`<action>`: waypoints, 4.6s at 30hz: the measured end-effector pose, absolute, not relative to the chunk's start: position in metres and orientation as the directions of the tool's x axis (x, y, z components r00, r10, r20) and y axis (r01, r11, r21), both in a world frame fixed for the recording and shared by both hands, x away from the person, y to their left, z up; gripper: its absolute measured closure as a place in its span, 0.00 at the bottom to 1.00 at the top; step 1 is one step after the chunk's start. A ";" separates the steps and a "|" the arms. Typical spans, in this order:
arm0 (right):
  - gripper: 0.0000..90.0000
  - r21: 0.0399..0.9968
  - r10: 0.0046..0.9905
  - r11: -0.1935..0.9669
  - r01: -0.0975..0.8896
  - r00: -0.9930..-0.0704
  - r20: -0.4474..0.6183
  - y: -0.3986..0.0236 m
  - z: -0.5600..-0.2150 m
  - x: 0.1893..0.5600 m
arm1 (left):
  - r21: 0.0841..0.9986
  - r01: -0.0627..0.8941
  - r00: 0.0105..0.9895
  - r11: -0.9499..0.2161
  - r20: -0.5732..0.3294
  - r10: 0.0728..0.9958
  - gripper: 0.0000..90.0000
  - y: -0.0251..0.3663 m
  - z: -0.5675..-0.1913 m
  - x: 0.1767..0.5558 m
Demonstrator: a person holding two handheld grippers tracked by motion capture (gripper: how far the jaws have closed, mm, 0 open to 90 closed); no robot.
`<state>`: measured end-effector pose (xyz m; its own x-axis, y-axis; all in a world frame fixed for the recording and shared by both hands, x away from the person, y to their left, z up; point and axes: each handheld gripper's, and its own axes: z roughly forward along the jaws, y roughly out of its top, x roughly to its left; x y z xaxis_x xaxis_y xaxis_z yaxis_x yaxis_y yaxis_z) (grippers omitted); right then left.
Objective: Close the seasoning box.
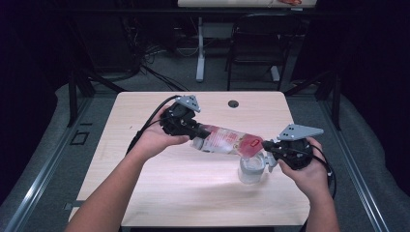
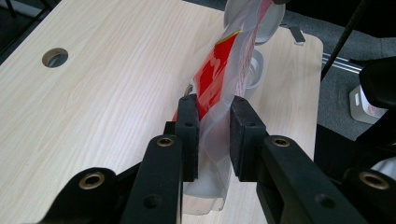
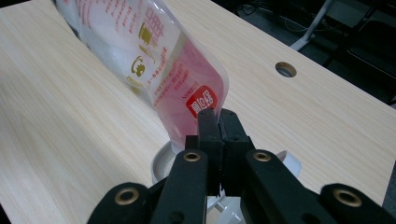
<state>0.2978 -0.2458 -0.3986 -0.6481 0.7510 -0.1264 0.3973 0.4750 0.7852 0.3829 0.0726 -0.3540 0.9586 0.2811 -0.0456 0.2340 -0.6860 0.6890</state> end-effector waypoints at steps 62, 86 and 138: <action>0.80 0.843 0.730 0.409 0.348 -0.680 -0.073 -0.242 -0.402 0.309 | 0.679 0.214 0.965 -0.702 -0.038 0.258 0.86 0.068 -0.350 0.383; 1.00 0.820 0.732 0.431 0.378 -0.677 -0.073 -0.244 -0.402 0.307 | 0.688 0.207 0.966 -0.695 -0.032 0.256 0.86 0.060 -0.343 0.382; 1.00 0.801 0.731 0.451 0.393 -0.678 -0.079 -0.247 -0.399 0.299 | 0.693 0.201 0.969 -0.693 -0.037 0.244 0.86 0.052 -0.336 0.383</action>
